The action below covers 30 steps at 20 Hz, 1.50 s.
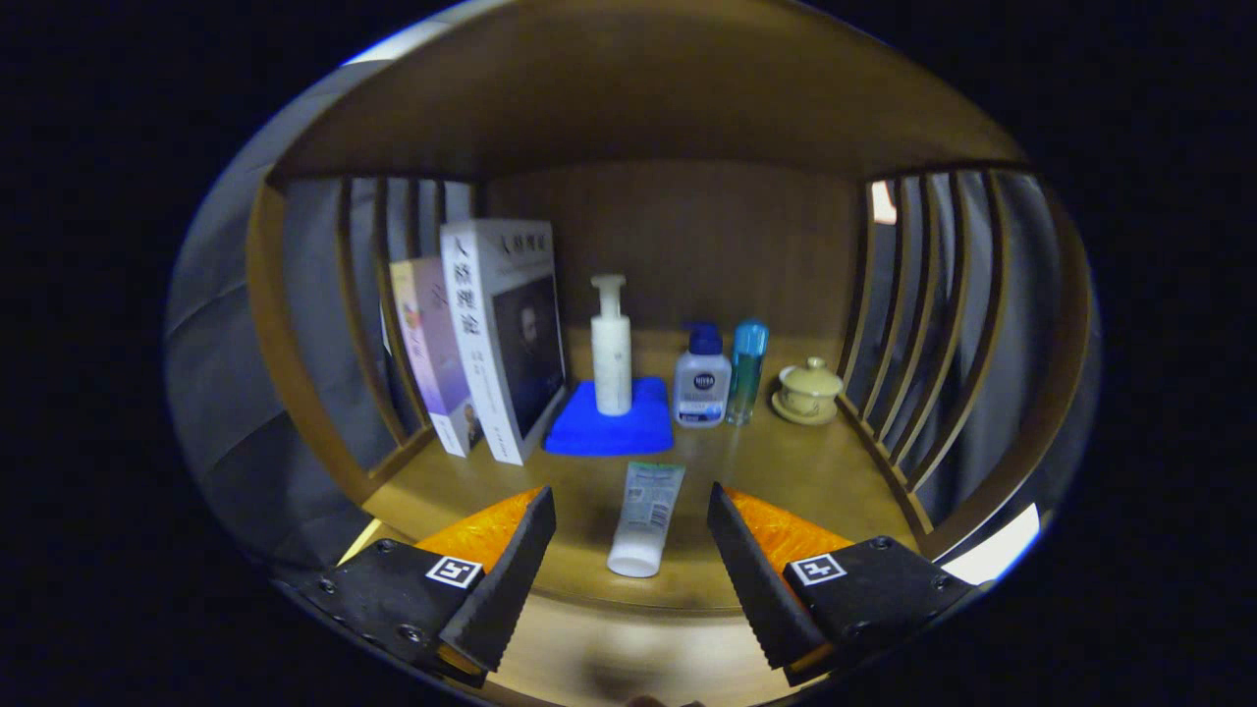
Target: Pull open the drawer, take out the items inside it, and place them on the countertop above the cabinet.
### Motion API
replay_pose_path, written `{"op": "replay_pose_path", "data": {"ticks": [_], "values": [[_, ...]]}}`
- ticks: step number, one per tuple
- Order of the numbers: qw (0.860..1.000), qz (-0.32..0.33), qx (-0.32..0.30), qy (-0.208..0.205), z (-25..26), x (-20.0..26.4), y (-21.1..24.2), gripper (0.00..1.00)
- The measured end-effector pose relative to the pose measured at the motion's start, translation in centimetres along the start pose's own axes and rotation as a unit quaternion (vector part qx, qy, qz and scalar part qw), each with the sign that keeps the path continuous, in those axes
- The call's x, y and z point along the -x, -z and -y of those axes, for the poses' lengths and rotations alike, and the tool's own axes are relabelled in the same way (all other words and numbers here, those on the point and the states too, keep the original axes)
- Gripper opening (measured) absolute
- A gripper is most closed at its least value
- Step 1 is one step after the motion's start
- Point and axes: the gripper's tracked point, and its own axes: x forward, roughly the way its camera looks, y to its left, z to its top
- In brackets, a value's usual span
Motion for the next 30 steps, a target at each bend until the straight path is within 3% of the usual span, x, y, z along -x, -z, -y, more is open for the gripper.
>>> {"op": "replay_pose_path", "data": {"ticks": [6,13,23,30], "values": [[0.995,0.102,0.006,0.014,-1.0,7.0,-1.1,0.98],[0.986,0.16,-0.003,0.043,-1.5,13.3,2.1,0.98],[0.988,0.135,-0.06,0.053,-1.6,18.3,11.9,0.98],[0.992,0.101,-0.065,0.041,-3.3,18.6,17.4,0.98]]}}
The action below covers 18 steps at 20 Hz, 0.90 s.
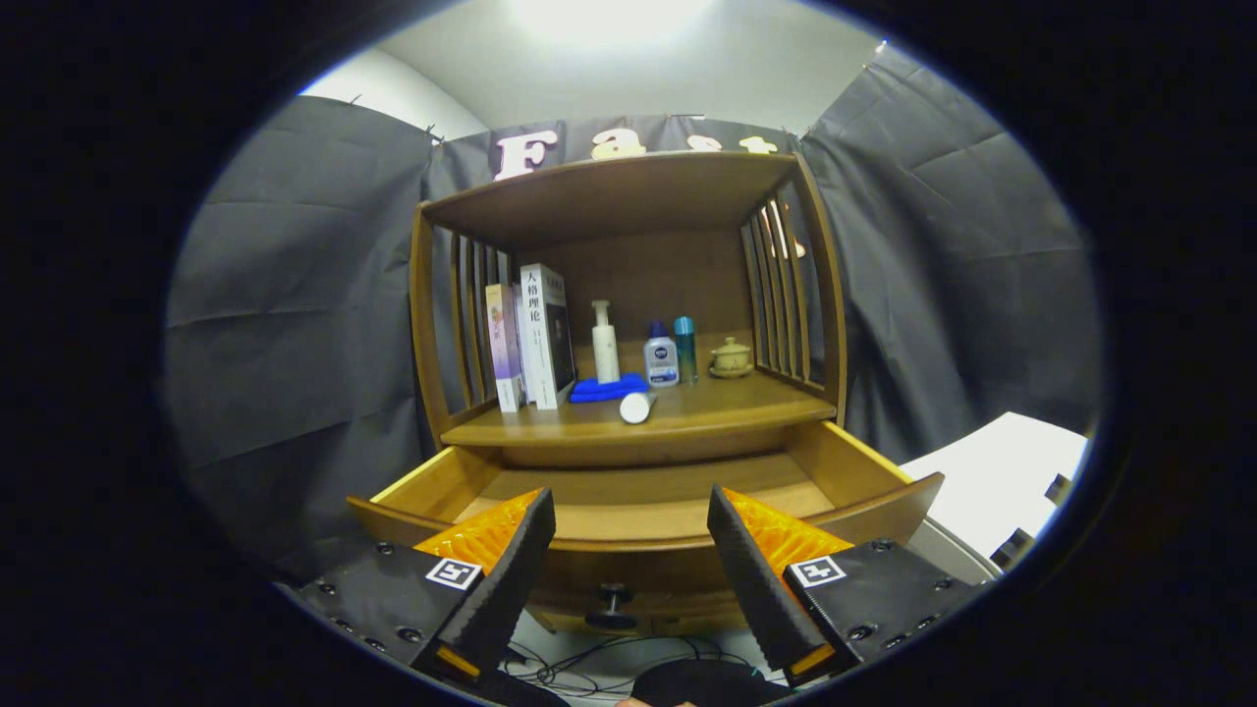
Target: Pull open the drawer, take out the items inside it, and place them on the countertop above the cabinet.
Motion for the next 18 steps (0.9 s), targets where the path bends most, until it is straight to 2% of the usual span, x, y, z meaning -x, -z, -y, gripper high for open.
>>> {"op": "replay_pose_path", "data": {"ticks": [5,14,18], "values": [[0.999,-0.03,0.016,0.006,0.1,-0.4,3.2,0.98],[0.997,-0.052,0.056,0.013,-0.9,-1.0,6.4,0.98],[0.996,-0.077,0.041,0.016,-0.7,-1.7,8.2,0.98]]}}
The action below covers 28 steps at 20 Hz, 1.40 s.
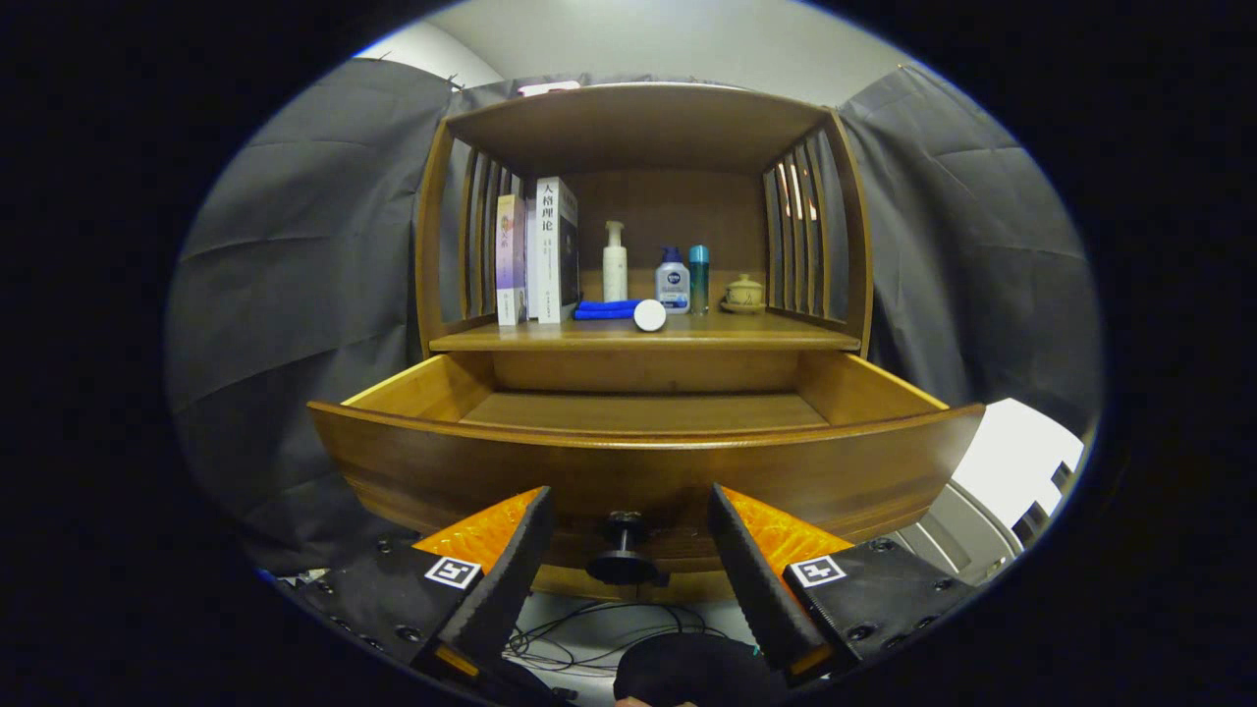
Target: Pull open the drawer, take out the items inside it, and place them on the countertop above the cabinet.
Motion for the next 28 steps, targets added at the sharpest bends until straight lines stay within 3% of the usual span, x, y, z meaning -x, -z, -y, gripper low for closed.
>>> {"op": "replay_pose_path", "data": {"ticks": [13,28], "values": [[1.0,-0.001,-0.003,0.022,0.4,-1.8,0.8,0.98],[0.999,0.021,-0.002,0.032,-0.3,-6.1,-1.9,0.98]]}}
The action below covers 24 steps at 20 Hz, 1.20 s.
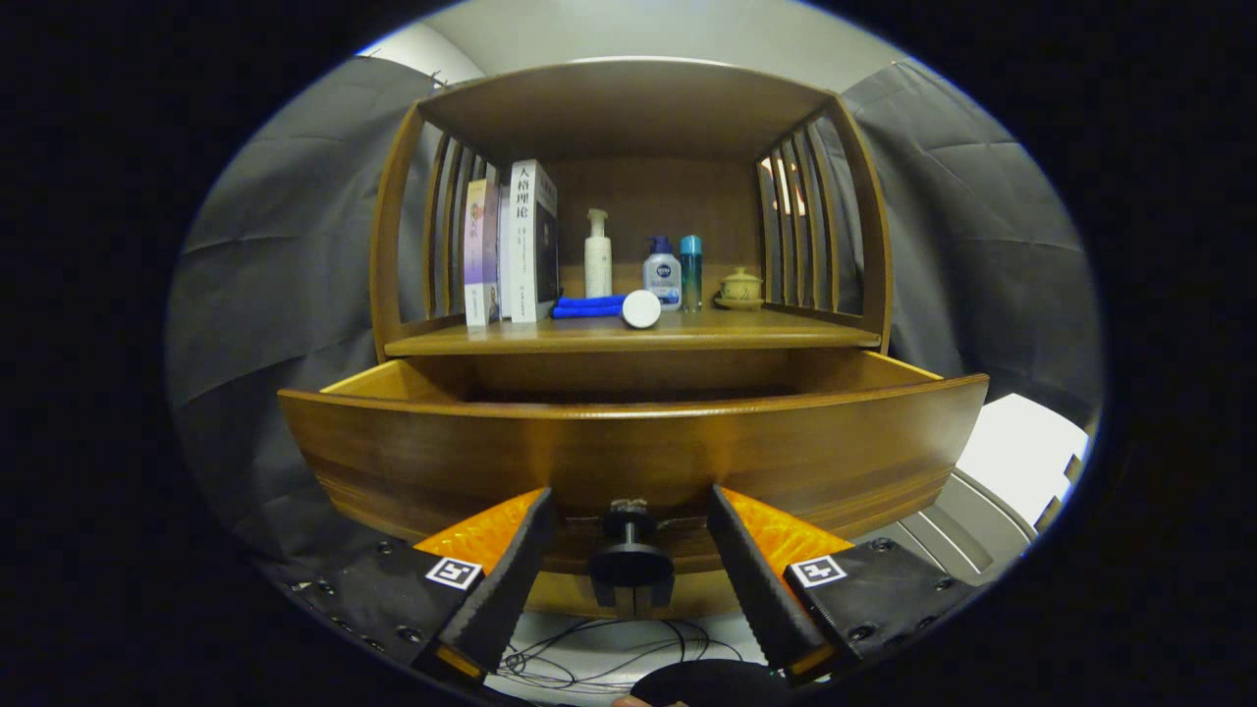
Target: Pull open the drawer, take out the items inside it, and place them on the countertop above the cabinet.
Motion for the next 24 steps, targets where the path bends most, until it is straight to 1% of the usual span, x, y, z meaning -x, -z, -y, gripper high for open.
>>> {"op": "replay_pose_path", "data": {"ticks": [10,24], "values": [[1.0,-0.004,-0.004,0.009,-0.5,-4.9,-1.1,0.98],[1.0,-0.006,0.001,0.01,-0.3,-10.5,-2.7,0.98]]}}
